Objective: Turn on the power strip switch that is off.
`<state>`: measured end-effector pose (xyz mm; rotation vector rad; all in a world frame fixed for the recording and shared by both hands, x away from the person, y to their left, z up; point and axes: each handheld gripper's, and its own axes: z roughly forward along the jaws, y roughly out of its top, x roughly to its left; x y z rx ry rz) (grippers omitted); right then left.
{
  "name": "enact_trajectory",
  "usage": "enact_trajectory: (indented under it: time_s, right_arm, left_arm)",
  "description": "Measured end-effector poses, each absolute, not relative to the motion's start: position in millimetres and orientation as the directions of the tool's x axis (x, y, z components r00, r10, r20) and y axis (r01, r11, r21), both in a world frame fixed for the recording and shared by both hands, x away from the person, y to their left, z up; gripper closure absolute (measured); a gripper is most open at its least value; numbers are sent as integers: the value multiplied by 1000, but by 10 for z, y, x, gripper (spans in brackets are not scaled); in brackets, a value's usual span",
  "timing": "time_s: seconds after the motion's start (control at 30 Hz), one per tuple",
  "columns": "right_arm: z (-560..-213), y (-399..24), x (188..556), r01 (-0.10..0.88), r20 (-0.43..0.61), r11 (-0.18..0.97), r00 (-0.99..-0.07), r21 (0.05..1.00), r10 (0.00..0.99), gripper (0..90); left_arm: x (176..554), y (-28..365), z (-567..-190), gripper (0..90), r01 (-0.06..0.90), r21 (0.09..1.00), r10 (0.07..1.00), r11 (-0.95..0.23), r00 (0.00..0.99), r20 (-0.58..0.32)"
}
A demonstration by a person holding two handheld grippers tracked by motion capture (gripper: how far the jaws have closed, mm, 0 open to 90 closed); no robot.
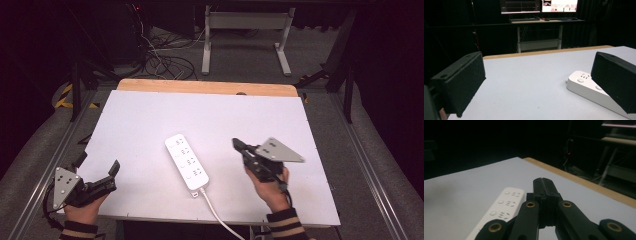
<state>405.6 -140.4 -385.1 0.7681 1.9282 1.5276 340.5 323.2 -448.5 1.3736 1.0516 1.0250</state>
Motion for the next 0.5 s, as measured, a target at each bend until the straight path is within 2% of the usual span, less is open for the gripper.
enact_trajectory:
  time_s: [0.1,0.17,0.2,0.27,0.43,0.5]
  right_arm:
    - [-3863,-1786,3922,54,-65,126,-627,990,777,900]
    - [-3878,-1876,3890,37,-72,119,-610,992,789,900]
    - [-3949,-2131,3788,5,-28,38,-562,999,827,900]
    - [-4042,-2304,3700,-43,-28,7,-522,999,852,900]
    - [-4258,-2517,3567,-107,-23,-28,-448,994,894,900]
    - [-4330,-2573,3577,-93,-15,-26,-413,995,911,900]
  left_arm:
    - [3403,3228,-4484,0,45,998,971,-40,237,28]
    - [3406,3225,-4485,0,47,998,971,-44,238,31]
    - [3408,3221,-4486,0,48,998,970,-42,239,29]
    - [3410,3213,-4484,0,46,998,970,-45,239,33]
    - [3393,3207,-4461,0,28,998,969,-47,244,39]
    - [3389,3213,-4458,1,23,999,969,-44,244,37]
